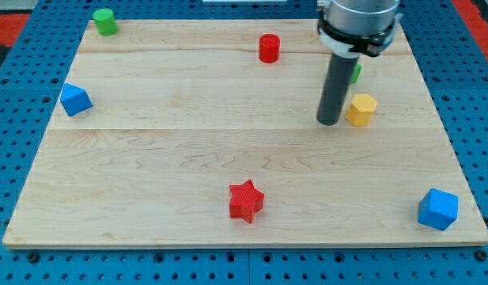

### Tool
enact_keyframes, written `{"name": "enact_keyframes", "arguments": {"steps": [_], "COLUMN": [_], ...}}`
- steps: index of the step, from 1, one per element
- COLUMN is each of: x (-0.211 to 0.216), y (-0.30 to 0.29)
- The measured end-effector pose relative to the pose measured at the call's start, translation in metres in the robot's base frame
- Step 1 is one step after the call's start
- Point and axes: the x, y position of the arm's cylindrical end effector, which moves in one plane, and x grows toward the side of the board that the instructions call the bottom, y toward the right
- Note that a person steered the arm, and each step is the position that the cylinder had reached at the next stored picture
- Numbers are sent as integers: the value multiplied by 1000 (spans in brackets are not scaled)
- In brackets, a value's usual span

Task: Point your arm close to the green circle

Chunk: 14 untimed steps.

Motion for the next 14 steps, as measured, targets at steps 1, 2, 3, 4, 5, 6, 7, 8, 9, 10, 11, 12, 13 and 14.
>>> {"name": "enact_keyframes", "arguments": {"steps": [1,2,3,4,5,6,7,8,9,10,11,12,13,14], "x": [-27,-37,-37,-37,-37,-37,-37,-37,-41,-80,-129,-160,-160,-156], "y": [-6,-16,-30,-38,-38,-54,-71,-97,-120,-136,-165,-193,-239,-314]}}
